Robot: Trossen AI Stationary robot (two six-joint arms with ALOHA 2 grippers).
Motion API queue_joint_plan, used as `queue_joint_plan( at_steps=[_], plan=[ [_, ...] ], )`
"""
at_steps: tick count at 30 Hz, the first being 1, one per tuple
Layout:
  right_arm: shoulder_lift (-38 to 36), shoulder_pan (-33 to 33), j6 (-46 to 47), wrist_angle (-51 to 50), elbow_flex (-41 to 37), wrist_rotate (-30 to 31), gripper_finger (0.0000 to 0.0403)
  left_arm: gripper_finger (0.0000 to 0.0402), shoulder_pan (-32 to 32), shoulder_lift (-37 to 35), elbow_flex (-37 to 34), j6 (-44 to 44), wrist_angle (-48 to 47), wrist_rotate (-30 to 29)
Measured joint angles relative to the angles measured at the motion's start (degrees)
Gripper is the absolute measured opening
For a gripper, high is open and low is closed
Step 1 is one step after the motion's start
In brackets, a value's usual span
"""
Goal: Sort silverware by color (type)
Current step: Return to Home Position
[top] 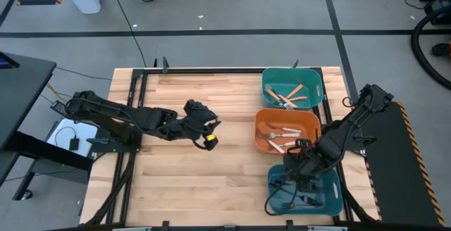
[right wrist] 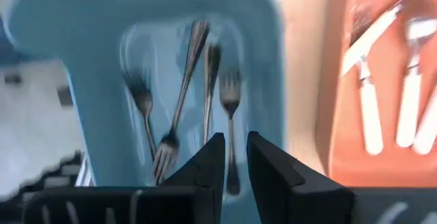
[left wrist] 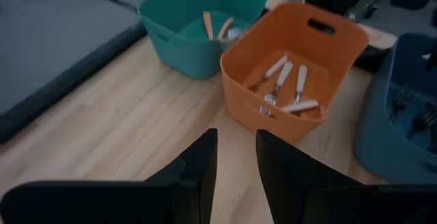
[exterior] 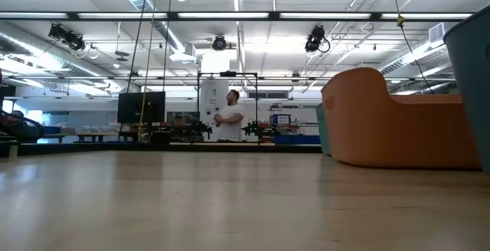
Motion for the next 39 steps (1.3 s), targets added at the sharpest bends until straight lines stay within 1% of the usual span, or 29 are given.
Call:
queue_joint_plan(
  at_steps=[2,7,12,14,18,21,23,26,29,31,35,39],
  plan=[
    [-1.2,0.0,1.5,0.7,0.0,3.0,0.007,0.0109,-0.5,-1.5,0.0,1.5,0.1,-1.2],
    [-7.5,0.0,2.3,1.4,0.0,16.3,0.007,0.0109,-0.9,-7.4,0.0,5.6,0.5,-1.9],
    [-17.3,0.0,0.8,4.0,-0.4,28.9,0.007,0.0109,-0.9,-14.5,0.0,10.7,0.7,-2.1],
    [-22.0,0.0,0.3,6.0,-1.5,32.7,0.007,0.0109,-1.0,-17.5,-0.3,12.1,0.5,-2.1],
    [-31.6,0.0,-2.5,12.7,-6.4,39.9,0.0071,0.0109,-0.9,-24.2,-4.9,12.0,1.4,-2.1],
    [-38.9,0.0,-5.1,18.6,-12.0,43.2,0.0071,0.0109,-1.0,-29.3,-11.6,10.3,3.0,-2.0],
    [-43.2,0.0,-7.8,23.7,-16.1,43.7,0.0071,0.0109,-1.6,-33.1,-17.1,9.9,6.4,-1.6],
    [-49.0,0.0,-15.1,33.6,-22.9,43.7,0.0071,0.0109,-3.1,-38.6,-27.0,10.9,15.3,-0.9],
    [-53.8,0.0,-23.5,44.5,-30.4,43.7,0.007,0.0109,-4.3,-43.6,-37.6,13.3,27.4,1.8],
    [-56.4,0.0,-27.3,50.7,-35.4,43.7,0.007,0.0109,-4.9,-46.5,-44.3,13.8,34.3,3.9],
    [-60.9,0.0,-28.8,59.5,-44.7,43.5,0.0071,0.0109,-5.4,-50.9,-56.5,13.0,45.2,6.4],
    [-64.5,0.0,-27.1,62.9,-51.7,43.5,0.0068,0.0109,-5.4,-53.7,-66.5,9.9,53.8,6.8]
  ],
)
